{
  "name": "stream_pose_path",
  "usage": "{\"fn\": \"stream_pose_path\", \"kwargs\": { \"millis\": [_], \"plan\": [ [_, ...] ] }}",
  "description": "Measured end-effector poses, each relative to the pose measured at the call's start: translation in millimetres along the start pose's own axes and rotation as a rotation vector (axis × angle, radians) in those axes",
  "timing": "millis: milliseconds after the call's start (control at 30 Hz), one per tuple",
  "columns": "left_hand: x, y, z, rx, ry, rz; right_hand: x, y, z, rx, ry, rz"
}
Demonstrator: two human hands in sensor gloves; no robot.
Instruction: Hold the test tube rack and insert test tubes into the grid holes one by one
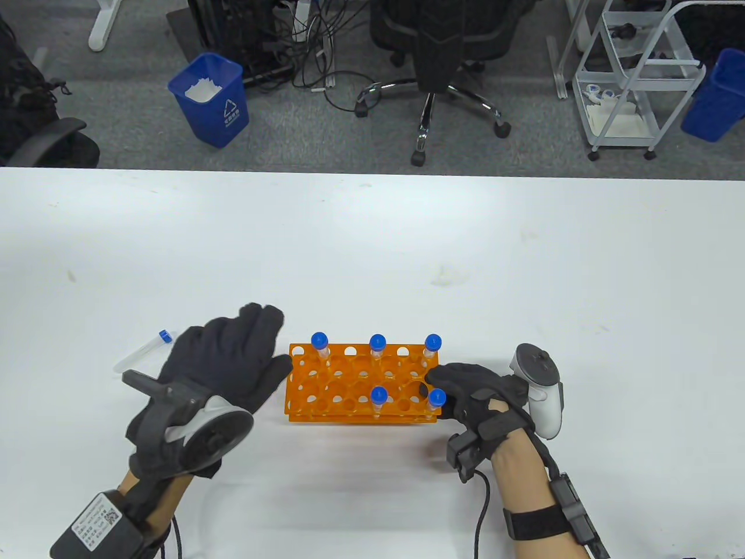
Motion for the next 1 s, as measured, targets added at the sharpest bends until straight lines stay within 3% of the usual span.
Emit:
{"fn": "stream_pose_path", "kwargs": {
  "millis": [167, 533, 733, 1000],
  "plan": [
    [0.4, 42.1, -34.9, 0.062, 0.124, 0.108, -0.1, 0.1, 0.0, 0.001, -0.004, -0.002],
    [-17.0, 110.5, -158.9, 0.114, 0.53, 0.234, -0.2, 0.8, 0.2, -0.001, -0.006, -0.004],
    [-39.3, 122.0, -214.2, 0.114, 0.679, 0.292, -0.2, 1.6, -0.2, -0.002, -0.002, 0.001],
    [-58.0, 123.3, -257.6, 0.186, 0.912, 0.271, 0.4, 1.7, 0.3, -0.013, -0.005, 0.0]
  ]
}}
Point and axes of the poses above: the tracker on the back of each hand, its own y axis roughly to the little-finger side, its own x axis roughly from the wrist to the fingertips, z = x × y, the point moved 1 cm from there along x, roughly from the wrist to the fingertips, and after that the axes turned 13 degrees about x, right-handed, at the moved point
